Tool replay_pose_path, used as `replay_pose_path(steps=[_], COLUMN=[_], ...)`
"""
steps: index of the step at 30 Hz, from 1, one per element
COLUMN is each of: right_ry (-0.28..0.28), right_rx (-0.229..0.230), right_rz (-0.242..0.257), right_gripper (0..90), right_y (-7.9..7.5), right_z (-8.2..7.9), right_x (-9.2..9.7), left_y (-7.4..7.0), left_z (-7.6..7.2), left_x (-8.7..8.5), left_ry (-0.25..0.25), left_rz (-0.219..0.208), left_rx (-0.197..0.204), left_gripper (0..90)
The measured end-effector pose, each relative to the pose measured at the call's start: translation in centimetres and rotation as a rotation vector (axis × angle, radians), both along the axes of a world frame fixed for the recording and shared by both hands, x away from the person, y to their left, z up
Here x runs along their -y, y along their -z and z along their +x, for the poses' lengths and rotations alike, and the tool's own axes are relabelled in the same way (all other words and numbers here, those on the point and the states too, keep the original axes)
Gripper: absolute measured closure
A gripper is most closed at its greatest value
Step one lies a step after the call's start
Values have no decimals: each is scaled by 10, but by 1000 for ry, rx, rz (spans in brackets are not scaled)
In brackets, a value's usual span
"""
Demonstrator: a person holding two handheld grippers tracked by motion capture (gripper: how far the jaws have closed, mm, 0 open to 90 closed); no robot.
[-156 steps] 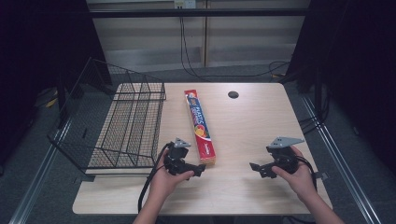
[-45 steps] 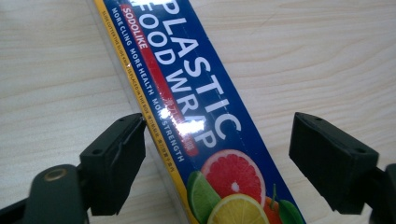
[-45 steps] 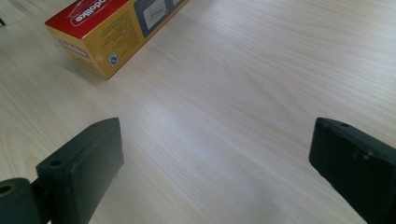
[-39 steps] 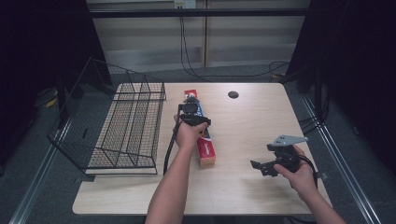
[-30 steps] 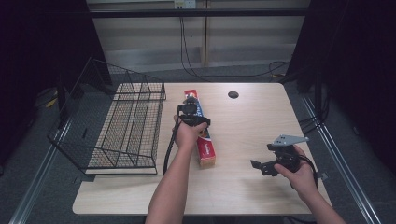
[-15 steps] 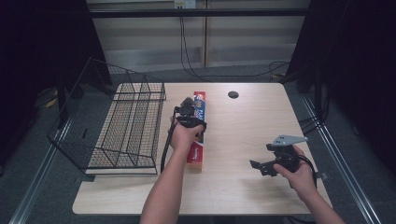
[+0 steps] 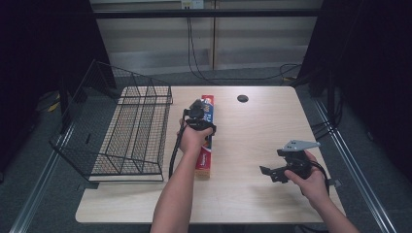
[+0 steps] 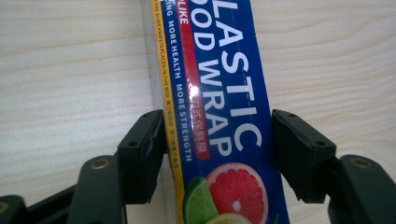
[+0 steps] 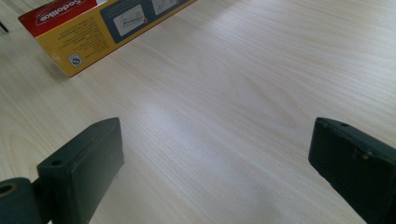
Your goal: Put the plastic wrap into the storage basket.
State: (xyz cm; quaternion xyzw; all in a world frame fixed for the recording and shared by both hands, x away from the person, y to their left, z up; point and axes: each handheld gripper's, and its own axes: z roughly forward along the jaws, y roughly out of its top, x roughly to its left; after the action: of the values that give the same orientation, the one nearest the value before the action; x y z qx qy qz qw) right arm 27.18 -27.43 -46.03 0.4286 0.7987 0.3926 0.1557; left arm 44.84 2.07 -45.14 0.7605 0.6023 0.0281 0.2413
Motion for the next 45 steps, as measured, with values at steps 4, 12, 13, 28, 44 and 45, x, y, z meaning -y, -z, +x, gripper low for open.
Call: replay_pose_path(steps=[4,12,13,28,44,45], right_ry=[-2,9,9,9,5,5], right_rx=[3,1,-1,9,18,18], right_rz=[4,20,25,36,54,55], right_gripper=[30,29,29,29,27,27], right_y=[-1,-1,-2,-3,-4,-4], right_z=[-1,1,0,1,0,0], right_x=[0,1,1,2,2,2], left_y=[-9,-27,-29,-64,-103,-105], left_z=[0,-3,-4,-11,-14,-15], left_x=[2,-8,-10,-21,-35,-36], left_ry=[39,74,76,116,122,113], left_rz=[75,57,50,54,49,43], left_rx=[-28,-95,-91,-107,-97,-96], left_gripper=[425,440,439,448,451,452])
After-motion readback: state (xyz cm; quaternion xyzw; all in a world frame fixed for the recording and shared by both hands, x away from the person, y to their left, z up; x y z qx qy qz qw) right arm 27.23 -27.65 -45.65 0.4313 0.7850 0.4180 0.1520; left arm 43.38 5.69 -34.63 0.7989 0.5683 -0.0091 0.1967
